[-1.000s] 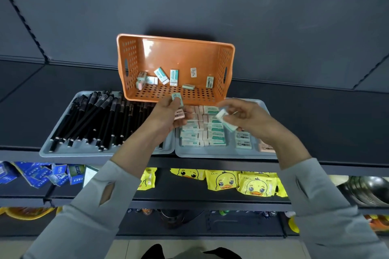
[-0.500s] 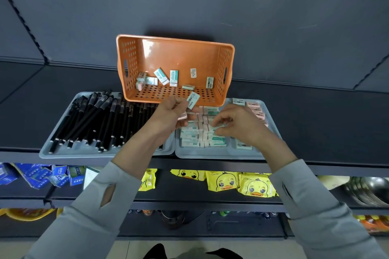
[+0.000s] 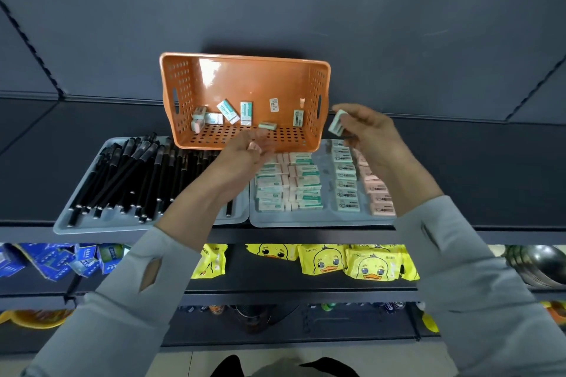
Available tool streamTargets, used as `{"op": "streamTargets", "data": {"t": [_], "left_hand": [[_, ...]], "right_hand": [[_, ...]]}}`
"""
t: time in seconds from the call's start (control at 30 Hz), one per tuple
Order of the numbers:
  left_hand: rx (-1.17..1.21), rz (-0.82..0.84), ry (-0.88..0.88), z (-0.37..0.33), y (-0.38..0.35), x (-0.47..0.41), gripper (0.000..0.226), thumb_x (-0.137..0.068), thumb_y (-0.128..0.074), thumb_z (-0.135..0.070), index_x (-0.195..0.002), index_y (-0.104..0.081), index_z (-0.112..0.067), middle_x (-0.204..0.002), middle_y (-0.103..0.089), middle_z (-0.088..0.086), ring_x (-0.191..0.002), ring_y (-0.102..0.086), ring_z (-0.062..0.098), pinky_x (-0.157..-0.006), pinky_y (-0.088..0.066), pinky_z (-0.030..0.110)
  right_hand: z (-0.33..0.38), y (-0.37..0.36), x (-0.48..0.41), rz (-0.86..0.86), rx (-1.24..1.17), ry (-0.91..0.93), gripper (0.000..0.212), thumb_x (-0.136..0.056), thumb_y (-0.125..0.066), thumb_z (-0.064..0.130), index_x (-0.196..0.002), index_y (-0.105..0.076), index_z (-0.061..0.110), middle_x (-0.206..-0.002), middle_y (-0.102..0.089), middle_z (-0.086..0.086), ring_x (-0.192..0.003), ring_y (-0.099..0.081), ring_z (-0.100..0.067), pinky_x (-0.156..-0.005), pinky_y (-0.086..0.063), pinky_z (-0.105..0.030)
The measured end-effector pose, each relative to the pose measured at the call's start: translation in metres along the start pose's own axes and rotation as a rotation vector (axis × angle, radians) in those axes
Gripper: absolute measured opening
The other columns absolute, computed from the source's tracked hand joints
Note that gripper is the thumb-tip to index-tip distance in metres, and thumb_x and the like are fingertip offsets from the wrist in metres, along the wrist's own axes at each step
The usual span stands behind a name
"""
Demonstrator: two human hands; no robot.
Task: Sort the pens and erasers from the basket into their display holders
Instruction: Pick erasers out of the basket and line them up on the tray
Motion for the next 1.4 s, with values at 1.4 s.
{"op": "streamTargets", "data": {"t": [1.4], "left_hand": [[-0.309,0.012,-0.161,0.013,-0.047,-0.013,0.019,-0.101,-0.047,-0.011,-0.111,-0.064,-0.009,-0.09,-0.073,0.001,-0.073,-0.068,0.006,-0.065,-0.055,0.02]], "right_hand": [[-0.007,-0.02,0.012,0.261,0.265,0.081,0.014,-0.089,-0.07,0.016,-0.103,-0.071,0.014,-0.086,-0.073,-0.008,-0.075,-0.069,-0.015,-0.069,-0.058,-0.026]]}}
Point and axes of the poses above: each hand's wrist, its own x-axis away from the middle knuckle, its own y-axis out of the back of the hand, z = x × y, the point moved 5 cm from there along -x, towards the middle knuckle
